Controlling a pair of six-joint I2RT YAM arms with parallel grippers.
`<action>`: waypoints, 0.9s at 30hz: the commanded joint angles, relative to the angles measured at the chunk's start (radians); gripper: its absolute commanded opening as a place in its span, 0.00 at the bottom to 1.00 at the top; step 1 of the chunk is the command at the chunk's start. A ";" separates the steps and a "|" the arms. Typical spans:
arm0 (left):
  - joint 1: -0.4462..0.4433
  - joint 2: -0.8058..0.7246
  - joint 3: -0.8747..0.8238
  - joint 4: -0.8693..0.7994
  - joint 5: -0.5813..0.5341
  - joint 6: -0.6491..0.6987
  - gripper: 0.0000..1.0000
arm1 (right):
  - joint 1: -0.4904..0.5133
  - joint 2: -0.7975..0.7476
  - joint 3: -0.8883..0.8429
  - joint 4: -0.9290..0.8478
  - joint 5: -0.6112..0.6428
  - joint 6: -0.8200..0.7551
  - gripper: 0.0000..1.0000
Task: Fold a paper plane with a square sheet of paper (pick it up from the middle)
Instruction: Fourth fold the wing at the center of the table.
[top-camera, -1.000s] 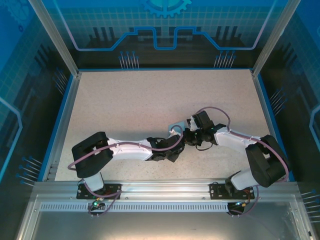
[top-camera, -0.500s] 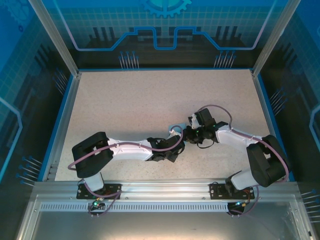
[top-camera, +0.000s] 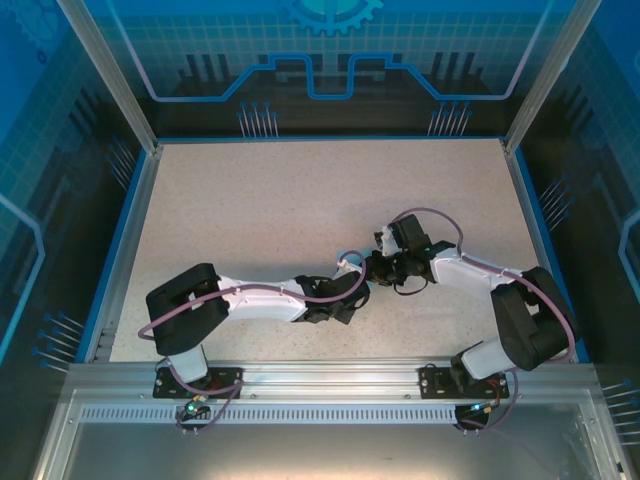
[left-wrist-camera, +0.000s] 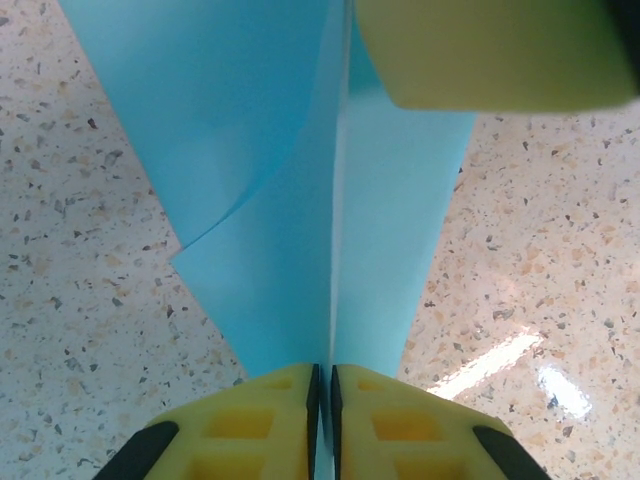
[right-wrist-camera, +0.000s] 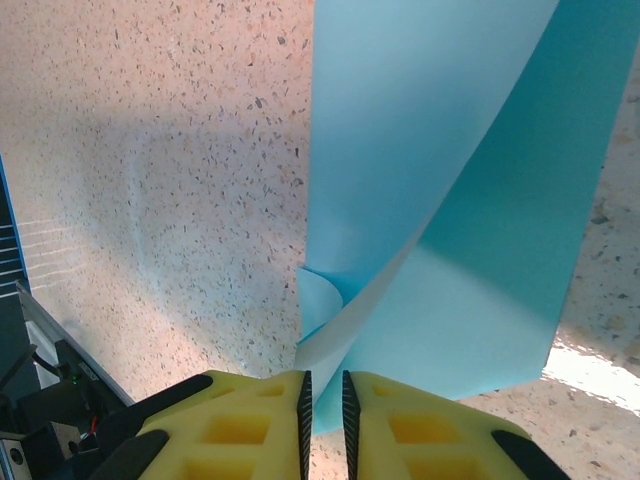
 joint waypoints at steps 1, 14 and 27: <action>-0.005 -0.006 -0.010 0.000 -0.014 -0.037 0.15 | -0.012 0.011 0.025 -0.030 -0.031 -0.020 0.21; 0.065 -0.090 -0.147 0.207 0.197 -0.086 0.07 | -0.056 -0.166 -0.015 -0.091 -0.011 -0.078 0.41; 0.202 -0.149 -0.319 0.460 0.417 -0.189 0.07 | -0.059 -0.159 -0.058 -0.072 -0.110 -0.137 0.40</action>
